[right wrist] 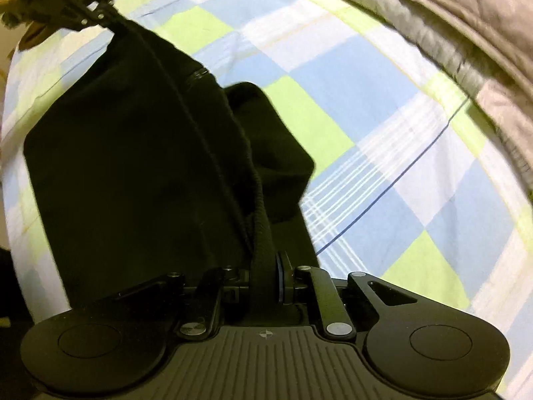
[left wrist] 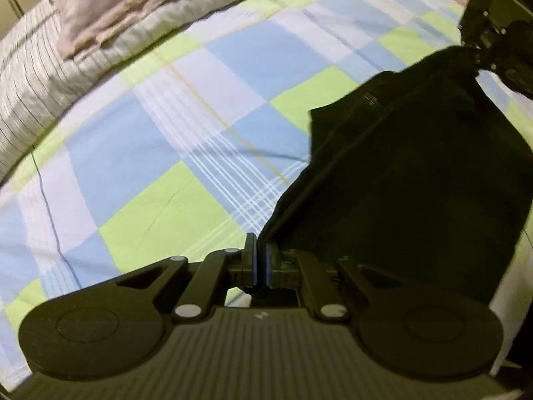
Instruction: Fold clothes
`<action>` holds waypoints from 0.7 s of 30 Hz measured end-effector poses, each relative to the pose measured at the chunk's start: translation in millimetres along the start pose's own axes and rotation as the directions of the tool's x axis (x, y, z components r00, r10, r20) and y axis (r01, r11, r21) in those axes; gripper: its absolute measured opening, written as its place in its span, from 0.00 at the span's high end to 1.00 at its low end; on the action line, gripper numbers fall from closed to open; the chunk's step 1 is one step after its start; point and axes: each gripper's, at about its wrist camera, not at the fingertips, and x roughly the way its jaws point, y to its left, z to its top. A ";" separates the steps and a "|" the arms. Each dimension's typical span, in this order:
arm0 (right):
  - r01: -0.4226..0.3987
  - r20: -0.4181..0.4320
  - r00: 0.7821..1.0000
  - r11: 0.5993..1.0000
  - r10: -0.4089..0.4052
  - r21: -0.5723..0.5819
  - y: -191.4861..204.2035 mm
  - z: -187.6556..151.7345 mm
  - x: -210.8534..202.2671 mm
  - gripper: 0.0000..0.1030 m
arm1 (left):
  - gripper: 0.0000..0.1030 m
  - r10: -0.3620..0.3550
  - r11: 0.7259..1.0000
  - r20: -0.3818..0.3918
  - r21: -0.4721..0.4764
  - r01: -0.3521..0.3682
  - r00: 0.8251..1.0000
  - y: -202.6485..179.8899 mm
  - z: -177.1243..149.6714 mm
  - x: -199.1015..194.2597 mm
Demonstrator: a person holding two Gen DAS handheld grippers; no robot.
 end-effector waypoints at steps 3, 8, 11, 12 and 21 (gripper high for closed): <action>-0.023 -0.003 1.000 0.997 0.023 0.073 -25.2 -2.4 27.1 0.90 | 0.96 0.008 1.000 -0.034 -0.022 -0.008 0.999 6.7 6.2 32.2; -0.014 0.066 0.998 0.978 0.000 0.210 -47.6 -18.5 52.6 0.69 | 0.80 0.073 0.995 -0.068 -0.064 -0.077 0.995 13.6 5.8 62.1; 0.055 0.156 0.980 0.921 -0.124 0.386 -63.4 -35.1 42.6 0.43 | 0.79 0.127 0.982 -0.065 -0.130 -0.134 0.990 25.2 3.9 58.5; 0.042 0.185 0.973 0.887 -0.142 0.459 -70.6 -44.7 35.4 0.43 | 0.79 0.128 0.978 -0.058 -0.156 -0.136 0.990 30.5 3.5 53.6; -0.160 0.332 0.932 0.658 -0.145 0.736 -73.9 -154.4 -22.4 0.43 | 0.66 0.069 0.943 -0.006 -0.327 -0.067 0.998 41.1 -33.4 -5.9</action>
